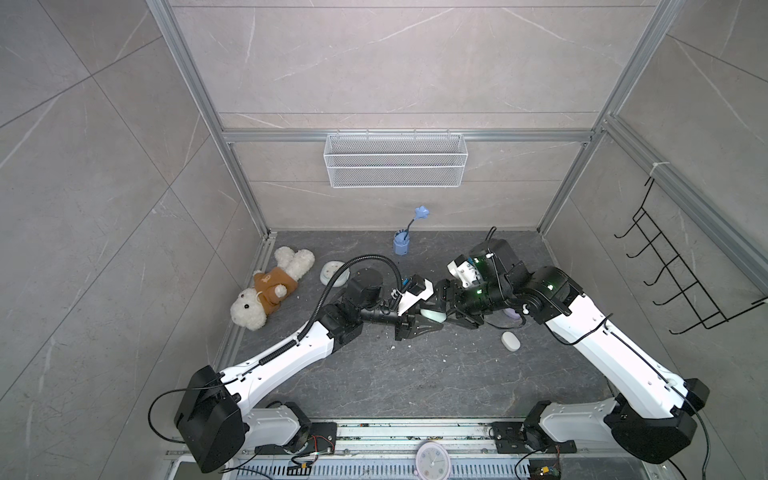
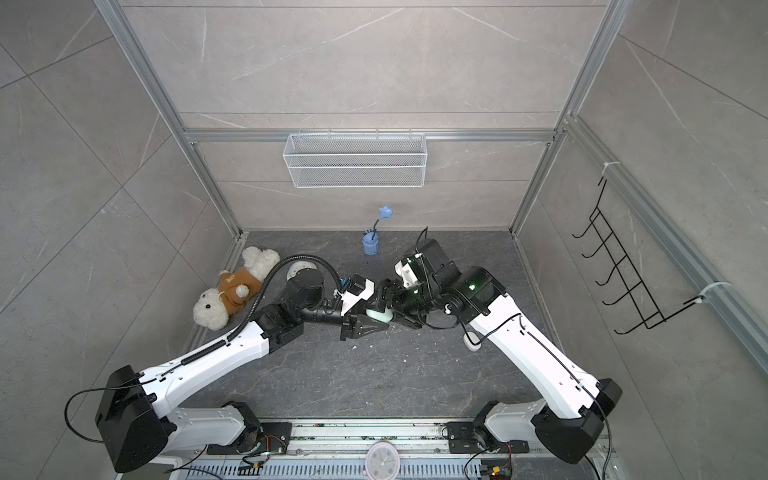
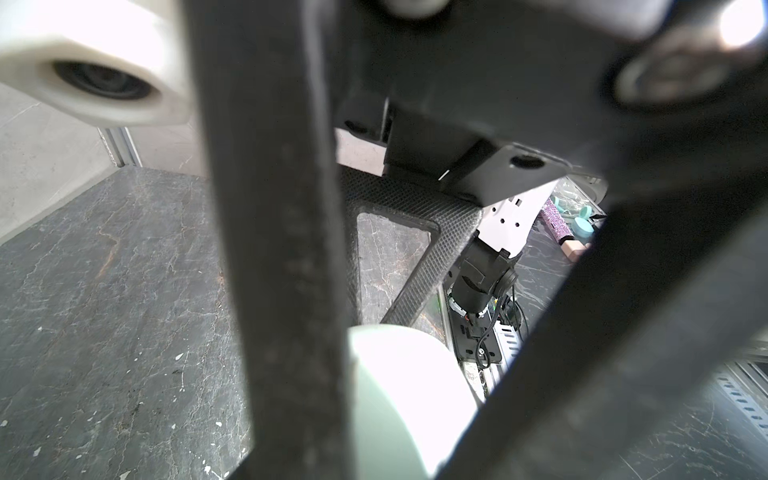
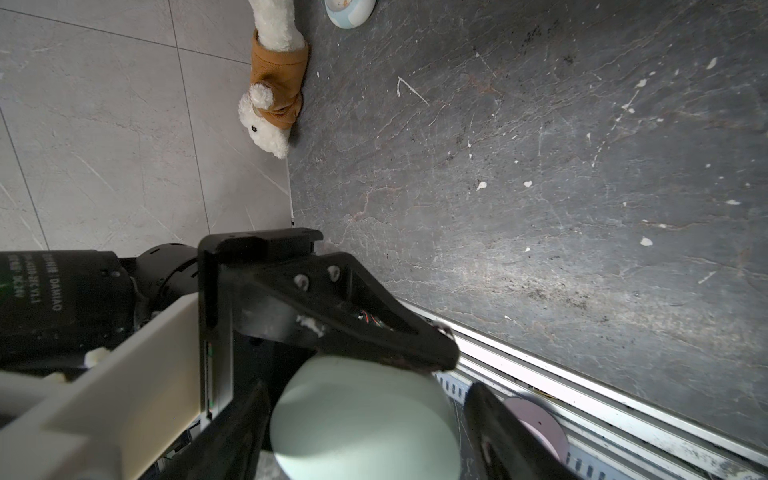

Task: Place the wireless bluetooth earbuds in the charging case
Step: 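Push the case lid shut with the right gripper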

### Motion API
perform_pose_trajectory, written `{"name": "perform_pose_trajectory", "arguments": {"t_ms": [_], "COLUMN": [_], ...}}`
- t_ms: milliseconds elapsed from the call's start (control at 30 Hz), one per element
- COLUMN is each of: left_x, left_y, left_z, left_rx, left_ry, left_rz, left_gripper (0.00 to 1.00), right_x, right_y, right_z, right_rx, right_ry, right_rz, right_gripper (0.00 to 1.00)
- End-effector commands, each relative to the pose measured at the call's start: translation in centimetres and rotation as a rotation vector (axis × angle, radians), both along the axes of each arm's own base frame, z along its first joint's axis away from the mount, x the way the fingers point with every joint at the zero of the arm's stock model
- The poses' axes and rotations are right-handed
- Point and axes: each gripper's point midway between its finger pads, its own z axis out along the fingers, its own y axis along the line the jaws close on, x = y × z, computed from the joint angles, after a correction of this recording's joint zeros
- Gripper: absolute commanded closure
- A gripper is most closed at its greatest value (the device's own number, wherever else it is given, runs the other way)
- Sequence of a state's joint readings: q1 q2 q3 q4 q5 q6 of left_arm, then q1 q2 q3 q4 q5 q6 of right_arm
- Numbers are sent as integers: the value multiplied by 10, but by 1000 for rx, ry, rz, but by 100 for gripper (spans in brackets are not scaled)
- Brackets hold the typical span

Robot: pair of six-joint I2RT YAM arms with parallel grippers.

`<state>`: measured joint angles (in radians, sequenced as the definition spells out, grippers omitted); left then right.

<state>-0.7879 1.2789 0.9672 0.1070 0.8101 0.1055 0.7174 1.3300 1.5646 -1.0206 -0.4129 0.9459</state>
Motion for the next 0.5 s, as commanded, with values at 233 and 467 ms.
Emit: {"name": "perform_pose_trajectory", "arguments": {"t_ms": [233, 467], "left_x": [-4, -1], "left_y": [1, 0], "left_z": [32, 28], "left_rx": [-66, -57], "left_ry": [-91, -77], "left_rz": [-6, 7], "left_gripper": [100, 94], "right_x": [-3, -3], "right_y": [2, -3], "right_z": [-6, -6], "right_rx": [-10, -18], "right_ry": [21, 10], "right_rz": [19, 0], "right_gripper": [39, 49]}}
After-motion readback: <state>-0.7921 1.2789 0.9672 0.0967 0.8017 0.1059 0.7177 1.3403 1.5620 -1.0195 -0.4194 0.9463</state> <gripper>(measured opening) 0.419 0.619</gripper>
